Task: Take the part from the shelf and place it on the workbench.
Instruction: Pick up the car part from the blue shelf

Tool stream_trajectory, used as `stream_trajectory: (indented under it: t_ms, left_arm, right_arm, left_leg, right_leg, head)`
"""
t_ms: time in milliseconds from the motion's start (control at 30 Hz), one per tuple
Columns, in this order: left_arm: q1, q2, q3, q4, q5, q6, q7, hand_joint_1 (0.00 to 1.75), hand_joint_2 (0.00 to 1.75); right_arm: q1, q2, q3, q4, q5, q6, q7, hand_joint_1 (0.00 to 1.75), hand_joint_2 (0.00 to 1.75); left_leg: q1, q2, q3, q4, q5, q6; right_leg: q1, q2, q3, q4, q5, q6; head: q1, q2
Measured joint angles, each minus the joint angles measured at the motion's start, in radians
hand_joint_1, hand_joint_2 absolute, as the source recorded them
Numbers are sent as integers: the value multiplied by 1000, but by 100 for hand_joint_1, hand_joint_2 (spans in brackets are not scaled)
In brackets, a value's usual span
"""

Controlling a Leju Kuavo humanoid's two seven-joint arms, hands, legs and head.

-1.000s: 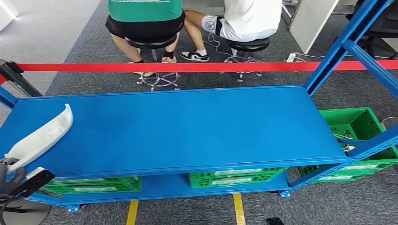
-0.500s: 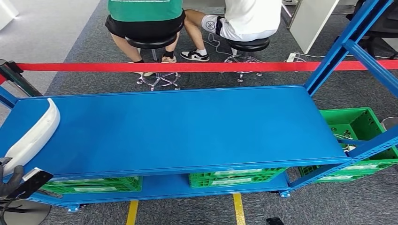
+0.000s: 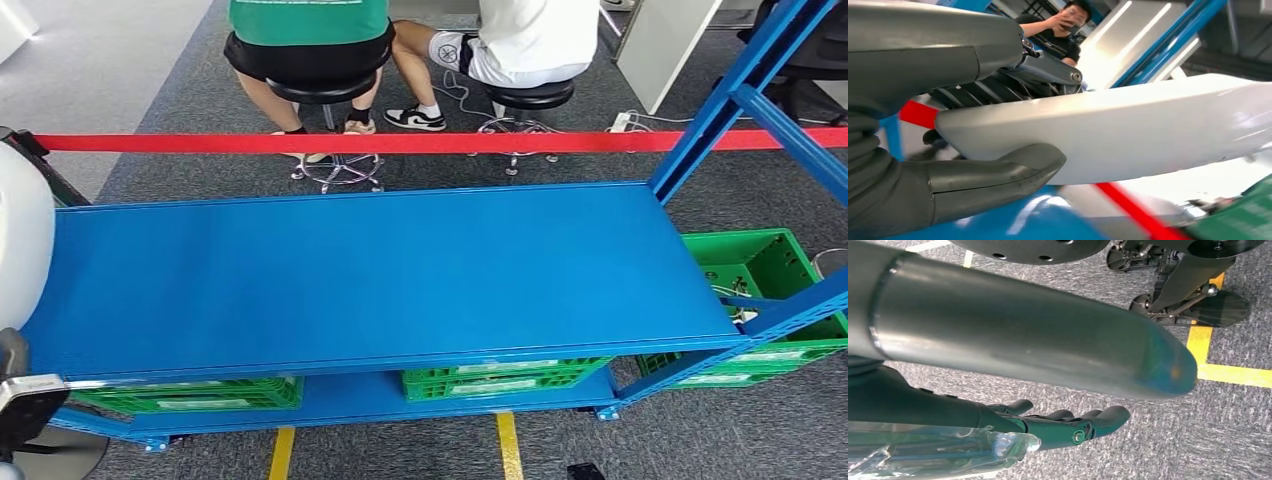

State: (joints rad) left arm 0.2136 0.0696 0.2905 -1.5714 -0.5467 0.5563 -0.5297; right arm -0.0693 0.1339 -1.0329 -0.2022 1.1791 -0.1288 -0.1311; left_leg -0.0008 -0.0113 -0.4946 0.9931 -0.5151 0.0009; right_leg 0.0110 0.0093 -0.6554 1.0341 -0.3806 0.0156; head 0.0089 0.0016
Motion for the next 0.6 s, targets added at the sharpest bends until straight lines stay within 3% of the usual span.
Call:
stream_trajectory:
  t_ms: [267, 600]
  left_arm:
    - [36, -30, -64, -185, 84, 0, -49, 175, 175]
    - [56, -35, -109, -264, 190, -60, -113, 175, 175]
  right_arm:
    - [1, 0, 0, 0, 0, 0, -5, 0, 0]
    - [0, 0, 0, 0, 0, 1, -17, 0, 0]
  left_leg:
    - [0, 0, 0, 0, 0, -1]
    - [0, 0, 0, 0, 0, -1]
  right_leg:
    - [0, 0, 0, 0, 0, 0]
    - [0, 0, 0, 0, 0, 0]
  head:
    - [0, 0]
    - [0, 0]
